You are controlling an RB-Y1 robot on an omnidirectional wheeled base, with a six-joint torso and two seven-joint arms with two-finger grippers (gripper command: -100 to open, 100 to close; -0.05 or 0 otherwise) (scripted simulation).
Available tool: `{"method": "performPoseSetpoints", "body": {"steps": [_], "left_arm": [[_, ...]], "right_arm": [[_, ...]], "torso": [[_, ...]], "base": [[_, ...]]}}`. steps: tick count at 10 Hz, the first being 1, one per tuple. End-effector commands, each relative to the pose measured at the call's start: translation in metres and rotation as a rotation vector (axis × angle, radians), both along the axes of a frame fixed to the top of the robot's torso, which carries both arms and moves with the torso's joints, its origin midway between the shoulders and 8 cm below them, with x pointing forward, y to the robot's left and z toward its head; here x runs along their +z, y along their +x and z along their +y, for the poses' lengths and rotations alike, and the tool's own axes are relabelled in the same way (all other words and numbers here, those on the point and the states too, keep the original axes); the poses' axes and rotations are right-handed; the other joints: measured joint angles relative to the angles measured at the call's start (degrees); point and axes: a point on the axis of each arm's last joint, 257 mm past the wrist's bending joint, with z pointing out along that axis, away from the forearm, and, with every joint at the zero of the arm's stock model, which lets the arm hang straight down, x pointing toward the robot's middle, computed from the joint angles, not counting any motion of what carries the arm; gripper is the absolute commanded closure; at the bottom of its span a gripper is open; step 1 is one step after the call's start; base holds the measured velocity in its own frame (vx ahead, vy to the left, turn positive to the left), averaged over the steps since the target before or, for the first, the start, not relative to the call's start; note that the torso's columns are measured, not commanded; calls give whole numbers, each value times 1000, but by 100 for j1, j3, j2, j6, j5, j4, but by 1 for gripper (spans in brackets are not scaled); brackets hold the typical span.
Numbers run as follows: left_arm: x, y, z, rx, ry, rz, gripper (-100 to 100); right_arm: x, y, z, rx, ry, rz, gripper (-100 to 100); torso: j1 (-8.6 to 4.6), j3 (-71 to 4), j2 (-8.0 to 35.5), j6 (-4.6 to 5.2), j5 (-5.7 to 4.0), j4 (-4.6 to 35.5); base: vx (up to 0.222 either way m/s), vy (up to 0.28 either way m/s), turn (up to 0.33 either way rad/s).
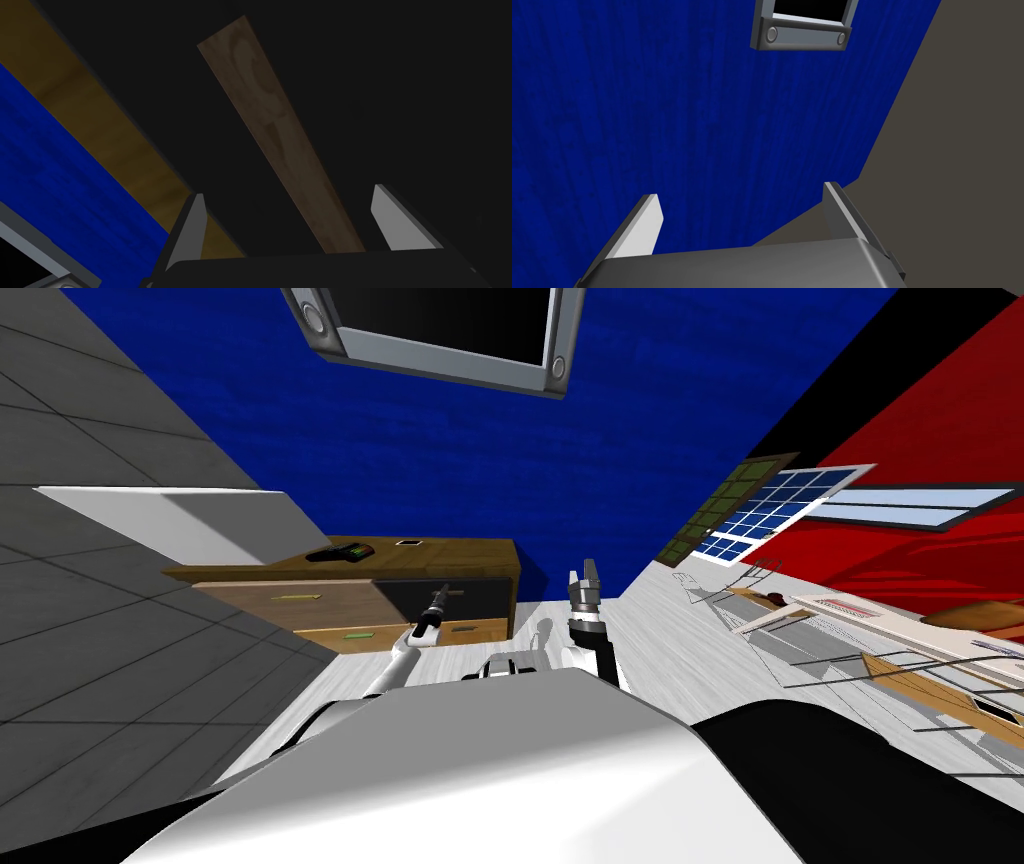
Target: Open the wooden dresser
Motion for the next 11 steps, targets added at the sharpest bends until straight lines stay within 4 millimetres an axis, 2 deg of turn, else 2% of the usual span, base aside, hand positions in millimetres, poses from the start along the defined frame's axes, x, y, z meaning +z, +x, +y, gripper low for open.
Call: {"method": "performPoseSetpoints", "body": {"steps": [1, 2, 4, 5, 7, 8, 9, 10, 11], "left_arm": [[4, 13, 13, 31, -9, -3, -100], [10, 18, 10, 27, -9, -11, -100], [-7, 15, 14, 36, -9, 27, -100], [13, 28, 23, 59, -19, -9, -100], [9, 32, 20, 55, -18, 2, -100], [-5, 21, 12, 34, -9, 30, 100], [-7, 15, 14, 36, -9, 27, 100], [-22, 2, 4, 11, 0, 52, 100], [-14, -1, 4, 8, -1, 29, 100]], "right_arm": [[0, 0, 0, 0, 0, 0, 0], [0, 0, 0, 0, 0, 0, 0], [0, 0, 0, 0, 0, 0, 0], [0, 0, 0, 0, 0, 0, 0], [0, 0, 0, 0, 0, 0, 0], [0, 0, 0, 0, 0, 0, 0], [0, 0, 0, 0, 0, 0, 0], [0, 0, 0, 0, 0, 0, 0], [0, 0, 0, 0, 0, 0, 0]], "torso": [[-1, -6, -8, 0, 0, -3], [0, 7, 16, 0, -1, 4], [5, 8, 13, 0, 1, 4], [5, 0, 1, -1, 1, 0], [0, 13, 23, -1, -1, 7], [4, 4, 6, -3, 0, 2], [2, -10, -15, -7, -7, 9], [-17, 4, 10, 7, -20, 29], [-14, 5, 7, 0, -12, 6]], "base": [[-65, -9, -252], [-81, -4, 17], [-30, -1, 1], [-77, 0, -137], [-65, -7, -50], [75, 0, 152], [97, -3, 106], [140, 2, 140], [111, -2, 115]]}}
